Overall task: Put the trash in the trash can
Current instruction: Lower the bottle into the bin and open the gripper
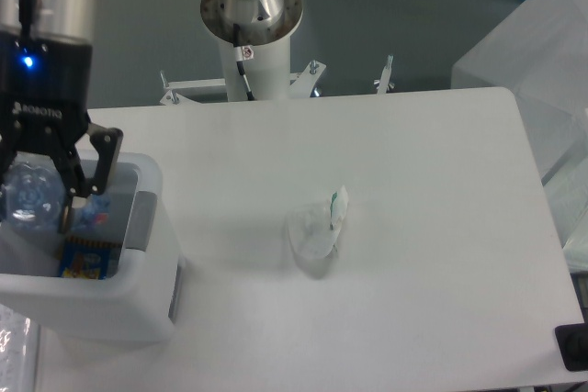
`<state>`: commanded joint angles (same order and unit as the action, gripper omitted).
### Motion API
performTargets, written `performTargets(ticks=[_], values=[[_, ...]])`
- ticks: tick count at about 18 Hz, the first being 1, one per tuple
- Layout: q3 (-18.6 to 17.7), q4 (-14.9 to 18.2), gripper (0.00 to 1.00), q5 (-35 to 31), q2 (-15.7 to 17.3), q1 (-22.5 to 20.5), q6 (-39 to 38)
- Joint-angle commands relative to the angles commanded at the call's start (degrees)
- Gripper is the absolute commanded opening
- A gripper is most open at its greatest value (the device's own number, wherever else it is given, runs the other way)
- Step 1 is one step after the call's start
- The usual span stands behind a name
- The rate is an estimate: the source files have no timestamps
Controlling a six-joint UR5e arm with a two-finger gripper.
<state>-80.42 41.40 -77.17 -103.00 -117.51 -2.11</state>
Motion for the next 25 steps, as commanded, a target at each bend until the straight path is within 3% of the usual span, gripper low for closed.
performTargets(ticks=[9,25], values=[[-0.6,0.1,0.65,-0.1,-2.6,0.0,0.4],[-4.0,0.1,0.73,-0.2,-2.2,0.5,0.7]])
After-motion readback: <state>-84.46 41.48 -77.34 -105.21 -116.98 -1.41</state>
